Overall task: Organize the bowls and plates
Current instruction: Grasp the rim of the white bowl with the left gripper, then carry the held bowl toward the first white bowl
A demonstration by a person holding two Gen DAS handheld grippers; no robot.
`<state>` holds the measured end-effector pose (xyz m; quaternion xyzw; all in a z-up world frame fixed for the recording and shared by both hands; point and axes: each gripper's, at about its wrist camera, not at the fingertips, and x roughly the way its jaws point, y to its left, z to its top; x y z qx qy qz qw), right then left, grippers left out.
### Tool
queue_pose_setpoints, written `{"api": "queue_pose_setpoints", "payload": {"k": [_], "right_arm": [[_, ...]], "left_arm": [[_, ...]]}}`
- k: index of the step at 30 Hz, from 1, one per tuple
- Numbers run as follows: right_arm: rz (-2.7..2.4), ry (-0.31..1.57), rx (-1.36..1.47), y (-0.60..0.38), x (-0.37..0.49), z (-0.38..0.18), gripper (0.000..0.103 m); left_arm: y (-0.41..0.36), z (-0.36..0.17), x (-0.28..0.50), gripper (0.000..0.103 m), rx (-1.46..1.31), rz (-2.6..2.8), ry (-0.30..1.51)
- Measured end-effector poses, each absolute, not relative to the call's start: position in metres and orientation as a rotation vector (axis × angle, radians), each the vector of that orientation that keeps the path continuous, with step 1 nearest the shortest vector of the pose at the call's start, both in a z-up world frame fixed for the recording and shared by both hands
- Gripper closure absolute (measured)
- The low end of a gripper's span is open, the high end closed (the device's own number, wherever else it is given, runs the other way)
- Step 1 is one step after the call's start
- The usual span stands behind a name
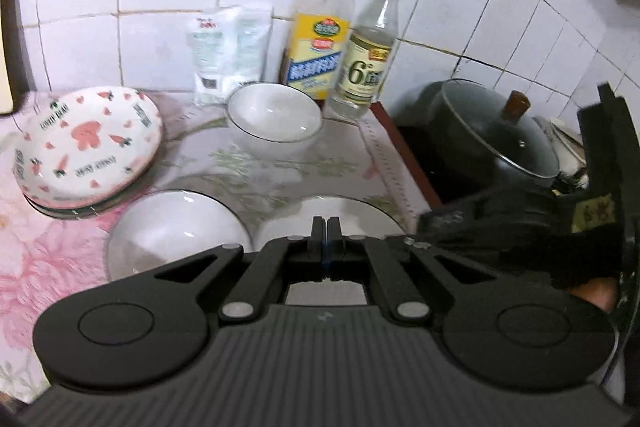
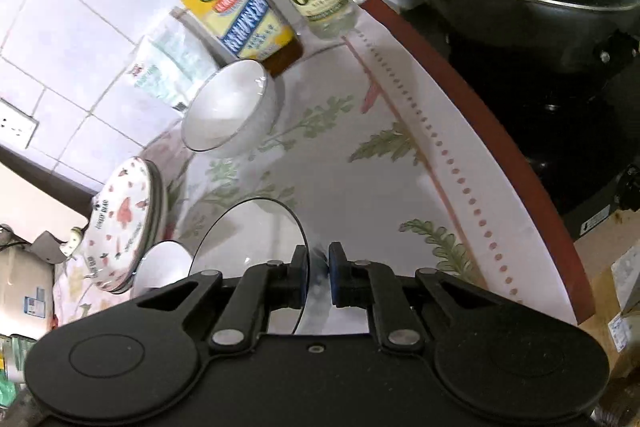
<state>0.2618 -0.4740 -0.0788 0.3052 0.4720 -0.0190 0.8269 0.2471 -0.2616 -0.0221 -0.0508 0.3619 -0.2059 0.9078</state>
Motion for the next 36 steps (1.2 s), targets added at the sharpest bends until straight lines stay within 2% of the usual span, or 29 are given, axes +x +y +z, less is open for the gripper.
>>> {"api": "queue_pose_setpoints", "payload": {"k": [15,20,28,33,36], "right_arm": [[-0.087,0.982,0.556,-0.493,0.247,-0.093,0.089],[-0.091,0.993,0.541,-0.497,0.244,-0.101,0.093],[-0.064,0.991,0.559,-0.506,0.24,-0.11,0.095],[-0.051,0.99,0.534,-0.503,0.242,-0.11,0.096],[-0.043,0.997,0.535,-0.502,0.244,-0.114,0.096]], "left_arm": [[-0.268,-0.061,0.249,0.101,-0.081,-0.452,0.895],[-0.264,-0.075,0.248,0.1,-0.116,-0.44,0.927],[-0.258,-0.087,0.25,0.098,-0.243,-0.419,0.896],[-0.247,-0.086,0.247,0.079,-0.311,-0.428,0.848],[-0.244,-0.086,0.246,0.072,-0.385,-0.464,0.824]]}}
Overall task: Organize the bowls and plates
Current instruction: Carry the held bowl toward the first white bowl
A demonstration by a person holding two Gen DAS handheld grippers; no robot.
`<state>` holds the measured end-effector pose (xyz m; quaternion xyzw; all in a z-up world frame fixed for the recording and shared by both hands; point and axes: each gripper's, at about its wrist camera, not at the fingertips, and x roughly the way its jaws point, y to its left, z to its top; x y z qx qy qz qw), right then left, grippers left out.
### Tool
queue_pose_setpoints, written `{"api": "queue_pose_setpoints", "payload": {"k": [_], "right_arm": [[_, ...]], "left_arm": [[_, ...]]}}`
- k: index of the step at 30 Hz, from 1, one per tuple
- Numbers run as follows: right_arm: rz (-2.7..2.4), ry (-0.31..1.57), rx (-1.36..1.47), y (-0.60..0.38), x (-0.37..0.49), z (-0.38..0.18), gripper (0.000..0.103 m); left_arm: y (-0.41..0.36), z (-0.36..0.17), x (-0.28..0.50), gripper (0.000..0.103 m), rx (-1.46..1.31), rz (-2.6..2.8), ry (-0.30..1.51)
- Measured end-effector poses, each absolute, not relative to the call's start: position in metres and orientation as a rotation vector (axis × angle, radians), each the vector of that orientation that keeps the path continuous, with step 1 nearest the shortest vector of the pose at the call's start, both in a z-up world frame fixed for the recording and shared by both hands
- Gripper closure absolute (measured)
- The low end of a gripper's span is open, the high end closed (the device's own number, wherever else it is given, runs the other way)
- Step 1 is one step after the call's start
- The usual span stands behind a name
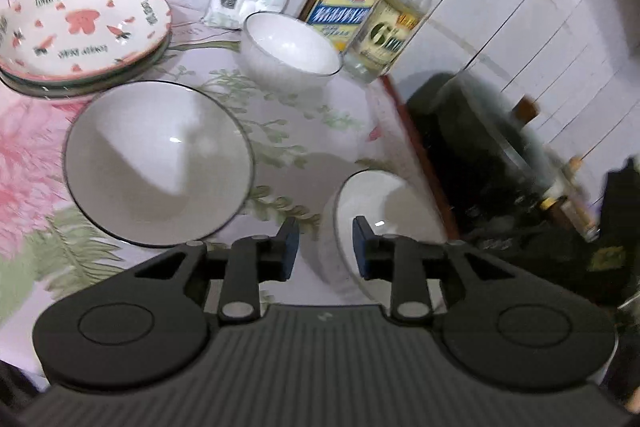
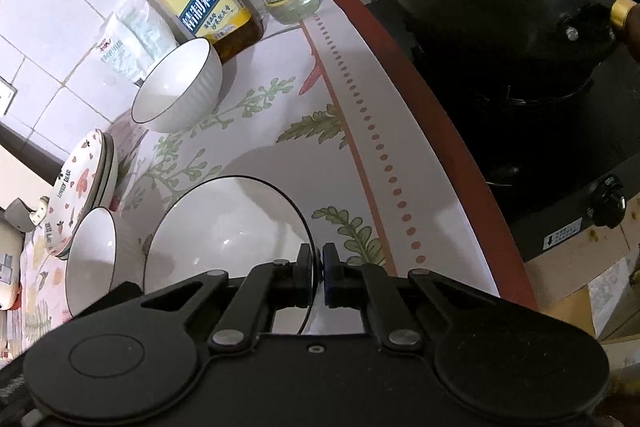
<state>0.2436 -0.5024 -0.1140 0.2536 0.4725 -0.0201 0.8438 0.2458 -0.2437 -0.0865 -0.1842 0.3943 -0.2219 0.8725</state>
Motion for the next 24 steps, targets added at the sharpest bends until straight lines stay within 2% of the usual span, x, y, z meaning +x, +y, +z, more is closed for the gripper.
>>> {"api": "queue_pose_setpoints", "payload": {"k": [2,4,7,8,13,24], "right_arm": [[-0.038,0.995,0.532,-0.502,0.243,-0.114,0.096],[-0.03,0.996,0.533,-0.503,0.243,-0.114,0.096],[-0.025,0.997,0.535,-0.504,0.243,-0.115,0.096],[-0.023,0.997,0.533,-0.504,0.243,-0.115,0.096],[-0.039,0.994,0.524,-0.499,0.239,-0.112,0.095],[-0.031,0.996,0.491,-0.465,0.206,-0.077,0.092]], "left_arm": [[-0.248,-0.086,0.244,0.063,-0.373,-0.471,0.811],[-0.254,-0.088,0.245,0.063,-0.335,-0.441,0.815],[-0.263,-0.093,0.247,0.067,-0.322,-0.44,0.835],[-0.267,-0.095,0.247,0.073,-0.312,-0.448,0.849],[-0.281,-0.1,0.238,0.087,-0.247,-0.393,0.848],[-0.256,-0.064,0.209,0.087,-0.198,-0.394,0.833]]}}
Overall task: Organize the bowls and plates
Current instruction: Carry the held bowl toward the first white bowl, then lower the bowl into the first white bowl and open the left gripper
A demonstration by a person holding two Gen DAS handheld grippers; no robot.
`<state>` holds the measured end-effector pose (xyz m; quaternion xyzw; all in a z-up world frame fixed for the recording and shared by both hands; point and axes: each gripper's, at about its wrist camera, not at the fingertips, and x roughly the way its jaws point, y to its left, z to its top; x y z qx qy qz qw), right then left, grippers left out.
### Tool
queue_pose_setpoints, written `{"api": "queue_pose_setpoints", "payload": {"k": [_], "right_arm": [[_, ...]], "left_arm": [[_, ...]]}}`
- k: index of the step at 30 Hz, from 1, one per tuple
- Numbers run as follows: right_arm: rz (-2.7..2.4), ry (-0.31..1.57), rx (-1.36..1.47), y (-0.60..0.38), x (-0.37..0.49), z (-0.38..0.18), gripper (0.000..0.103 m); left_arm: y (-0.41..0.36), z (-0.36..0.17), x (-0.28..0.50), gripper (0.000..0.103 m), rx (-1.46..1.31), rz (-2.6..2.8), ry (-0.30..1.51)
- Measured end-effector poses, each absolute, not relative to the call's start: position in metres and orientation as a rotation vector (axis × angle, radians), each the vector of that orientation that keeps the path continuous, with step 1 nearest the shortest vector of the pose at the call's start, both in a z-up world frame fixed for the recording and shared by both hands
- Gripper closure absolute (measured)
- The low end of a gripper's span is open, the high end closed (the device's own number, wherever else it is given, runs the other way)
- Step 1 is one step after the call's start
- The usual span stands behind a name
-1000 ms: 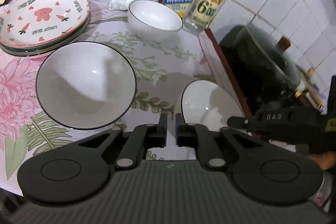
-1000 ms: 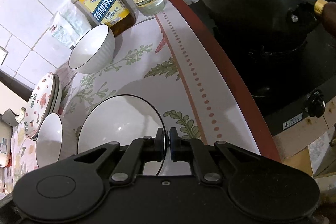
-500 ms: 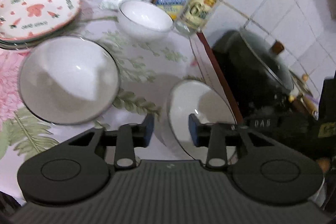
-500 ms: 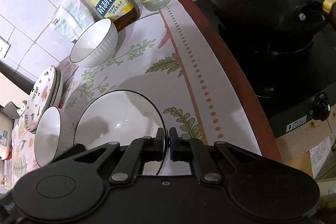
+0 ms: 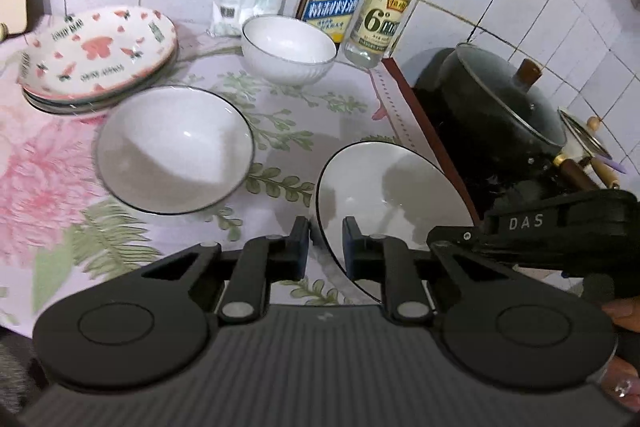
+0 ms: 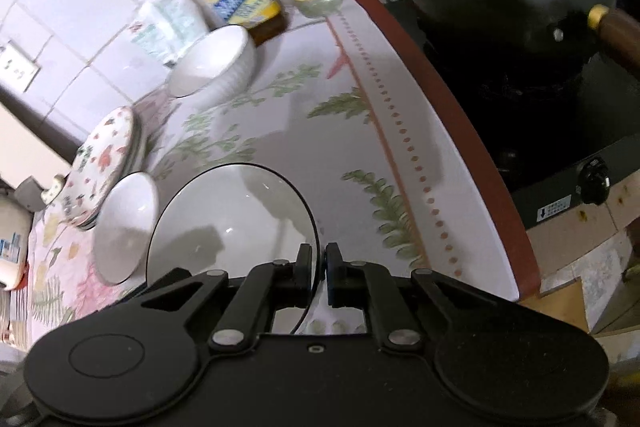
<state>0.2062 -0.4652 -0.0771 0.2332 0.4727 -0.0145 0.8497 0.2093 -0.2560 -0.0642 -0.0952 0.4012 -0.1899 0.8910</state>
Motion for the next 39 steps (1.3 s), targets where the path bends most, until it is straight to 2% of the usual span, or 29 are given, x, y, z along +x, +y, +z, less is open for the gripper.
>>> {"api": "queue_pose_setpoints", "payload": {"k": [9,15,20,30,39], "right_arm": [[0.048,0.93,0.372,-0.399,0.182,-0.014,0.09],[0.113,0.903,0.309,-0.352,0.19,-0.002,0.09],[0.129,0.915,0.261,-0.323,0.219,-0.016,0.09],[0.084,0.944,0.194,-0.312,0.257,-0.056,0.09],[0.091,0.956,0.155,-0.311,0.277,-0.07,0.089]], "left_arm": [[-0.193,-0.008,0.189,0.087,-0.215,-0.368,0.782],[-0.153,0.008,0.187,0.087,-0.223,-0.287,0.709],[-0.14,-0.007,0.207,0.087,-0.195,-0.246,0.685],[-0.146,-0.06,0.254,0.087,-0.178,-0.263,0.767],[-0.155,-0.073,0.268,0.087,-0.127,-0.256,0.797]]}}
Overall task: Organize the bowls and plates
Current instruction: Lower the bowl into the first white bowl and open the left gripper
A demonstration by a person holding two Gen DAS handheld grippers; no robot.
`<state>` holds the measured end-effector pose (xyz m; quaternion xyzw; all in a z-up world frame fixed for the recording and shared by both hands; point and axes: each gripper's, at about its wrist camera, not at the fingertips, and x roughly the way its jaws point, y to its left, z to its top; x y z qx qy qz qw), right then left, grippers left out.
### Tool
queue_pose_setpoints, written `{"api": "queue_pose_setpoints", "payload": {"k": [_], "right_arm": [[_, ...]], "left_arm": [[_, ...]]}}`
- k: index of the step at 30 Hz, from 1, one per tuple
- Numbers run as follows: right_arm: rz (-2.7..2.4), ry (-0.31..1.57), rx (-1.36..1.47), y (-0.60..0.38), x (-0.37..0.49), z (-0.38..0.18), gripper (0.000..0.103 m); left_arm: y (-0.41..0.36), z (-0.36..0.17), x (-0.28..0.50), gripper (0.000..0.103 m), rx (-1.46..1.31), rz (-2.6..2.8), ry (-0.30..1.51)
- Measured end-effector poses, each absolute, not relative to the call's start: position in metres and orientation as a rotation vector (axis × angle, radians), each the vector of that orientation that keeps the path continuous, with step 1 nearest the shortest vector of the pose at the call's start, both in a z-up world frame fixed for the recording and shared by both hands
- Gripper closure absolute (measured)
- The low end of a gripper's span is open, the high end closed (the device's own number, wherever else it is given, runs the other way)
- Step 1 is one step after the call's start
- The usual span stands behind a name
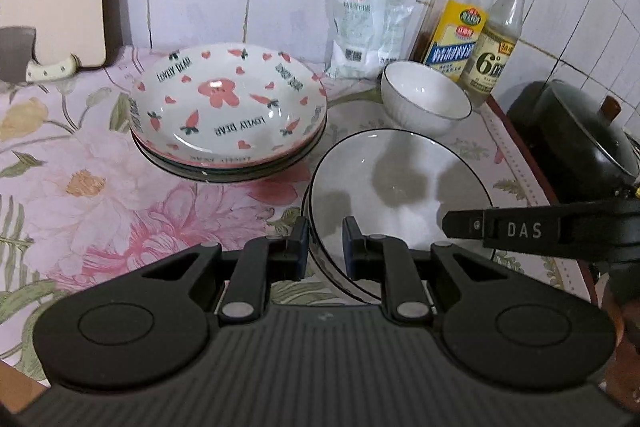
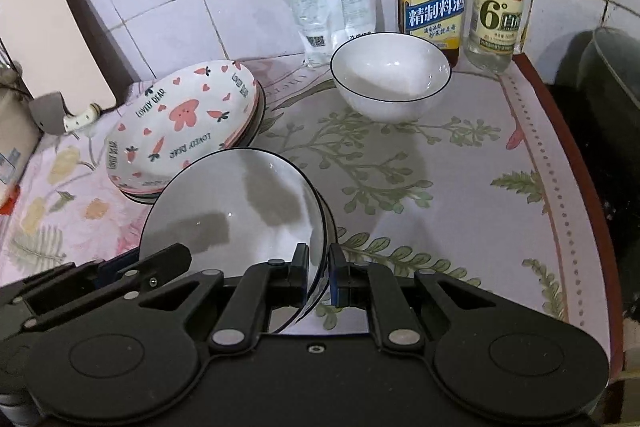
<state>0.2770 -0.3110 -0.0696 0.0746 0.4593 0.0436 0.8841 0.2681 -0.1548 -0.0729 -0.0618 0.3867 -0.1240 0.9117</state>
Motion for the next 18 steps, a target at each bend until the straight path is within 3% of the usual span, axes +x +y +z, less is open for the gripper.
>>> {"api": "queue_pose_setpoints", "payload": {"k": [4,6,11,18], "right_arm": [[0.12,0.946,0.157,-0.314,0.278,-0.07,0.076],[0.146,0.94,0.163,-0.316,0.278,-0.068,0.075],[0.18,0.895,0.166,-0.322,0.268,-0.054,0.075],[0.2,0.822,0.17,-0.336,0.244,-0.017,0.071]], "left_arm": [[-0.155,-0.071,0.267,0.081,-0.117,-0.258,0.793],[-0.154,-0.067,0.265,0.08,-0.113,-0.266,0.791],[-0.151,-0.051,0.254,0.062,-0.067,-0.27,0.76],[-0.146,-0.028,0.232,0.052,-0.023,-0.295,0.737]]}}
